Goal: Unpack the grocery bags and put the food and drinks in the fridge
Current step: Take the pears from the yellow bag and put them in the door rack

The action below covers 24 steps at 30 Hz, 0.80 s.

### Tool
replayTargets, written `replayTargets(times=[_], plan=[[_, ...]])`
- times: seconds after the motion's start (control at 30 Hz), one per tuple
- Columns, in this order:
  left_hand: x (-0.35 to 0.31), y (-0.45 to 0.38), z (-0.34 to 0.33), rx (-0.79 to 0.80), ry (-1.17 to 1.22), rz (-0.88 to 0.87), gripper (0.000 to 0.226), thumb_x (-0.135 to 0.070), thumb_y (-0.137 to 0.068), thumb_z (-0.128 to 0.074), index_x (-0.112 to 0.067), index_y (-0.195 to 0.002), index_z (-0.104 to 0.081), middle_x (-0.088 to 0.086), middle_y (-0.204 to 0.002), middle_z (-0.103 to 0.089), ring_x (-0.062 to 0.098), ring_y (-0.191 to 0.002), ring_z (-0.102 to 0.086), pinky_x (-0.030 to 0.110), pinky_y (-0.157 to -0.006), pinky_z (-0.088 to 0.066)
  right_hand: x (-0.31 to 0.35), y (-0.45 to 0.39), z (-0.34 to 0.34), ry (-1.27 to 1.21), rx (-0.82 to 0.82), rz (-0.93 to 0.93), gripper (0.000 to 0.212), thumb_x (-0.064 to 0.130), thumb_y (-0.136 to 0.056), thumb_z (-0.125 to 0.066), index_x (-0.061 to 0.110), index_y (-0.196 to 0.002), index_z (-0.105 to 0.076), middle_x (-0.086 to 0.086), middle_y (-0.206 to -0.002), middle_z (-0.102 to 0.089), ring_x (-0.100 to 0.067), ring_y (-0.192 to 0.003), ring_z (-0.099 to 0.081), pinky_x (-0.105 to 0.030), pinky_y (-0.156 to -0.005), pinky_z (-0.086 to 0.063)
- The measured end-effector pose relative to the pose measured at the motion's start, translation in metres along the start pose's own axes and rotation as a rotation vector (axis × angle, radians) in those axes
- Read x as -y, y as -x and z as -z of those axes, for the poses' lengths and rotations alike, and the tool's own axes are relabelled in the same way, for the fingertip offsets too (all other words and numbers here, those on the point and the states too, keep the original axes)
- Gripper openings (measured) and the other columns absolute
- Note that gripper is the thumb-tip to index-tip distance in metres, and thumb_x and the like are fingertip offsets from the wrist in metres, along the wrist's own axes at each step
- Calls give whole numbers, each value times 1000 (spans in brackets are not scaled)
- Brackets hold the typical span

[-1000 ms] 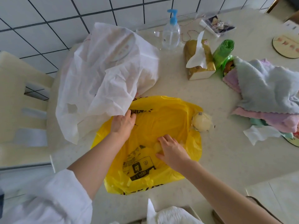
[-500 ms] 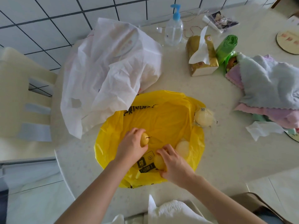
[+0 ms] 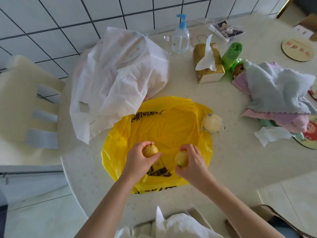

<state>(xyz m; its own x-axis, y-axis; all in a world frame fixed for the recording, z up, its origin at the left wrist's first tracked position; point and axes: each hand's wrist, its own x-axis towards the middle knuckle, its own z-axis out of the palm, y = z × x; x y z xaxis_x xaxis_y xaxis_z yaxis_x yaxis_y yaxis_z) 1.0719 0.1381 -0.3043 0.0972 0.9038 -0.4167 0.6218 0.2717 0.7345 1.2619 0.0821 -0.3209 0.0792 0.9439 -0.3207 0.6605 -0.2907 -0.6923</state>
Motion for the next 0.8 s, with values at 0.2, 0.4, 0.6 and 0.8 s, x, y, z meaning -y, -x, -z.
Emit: replayTargets(times=[0.2, 0.4, 0.6, 0.8], plan=[[0, 45, 7, -185, 284, 65, 32, -40, -79, -77, -28, -106, -65, -14, -100, -65, 1, -88, -62, 12, -69, -51, 30, 7, 5, -54, 22, 132, 52, 19, -74, -78, 23, -120, -53, 4, -114, -49, -12, -92, -46, -2, -71, -37], [9, 111, 21, -385, 599, 195, 14, -25, -90, -67, -16, -101, -67, 3, -96, -65, 21, -80, -68, 31, -58, -59, 71, 22, 1, -190, 232, 179, 47, 23, -76, -77, 29, -118, -57, 6, -109, -61, -16, -88, -61, -24, -70, -51], [31, 193, 31, -532, 686, 254, 13, -26, -92, -64, -16, -99, -67, 7, -87, -67, 20, -60, -67, 29, -58, -57, 107, 77, -17, -360, 416, 254, 39, 6, -78, -71, 25, -111, -62, 4, -96, -62, -16, -71, -67, -43, -70, -59], [80, 300, 22, -603, 739, 325, 10, -25, -93, -61, -18, -96, -67, 13, -84, -66, 18, -53, -61, 24, -52, -50, 127, 172, -68, -359, 589, 237, 29, 5, -82, -64, 20, -106, -64, 0, -95, -60, -12, -69, -61, -36, -64, -60]])
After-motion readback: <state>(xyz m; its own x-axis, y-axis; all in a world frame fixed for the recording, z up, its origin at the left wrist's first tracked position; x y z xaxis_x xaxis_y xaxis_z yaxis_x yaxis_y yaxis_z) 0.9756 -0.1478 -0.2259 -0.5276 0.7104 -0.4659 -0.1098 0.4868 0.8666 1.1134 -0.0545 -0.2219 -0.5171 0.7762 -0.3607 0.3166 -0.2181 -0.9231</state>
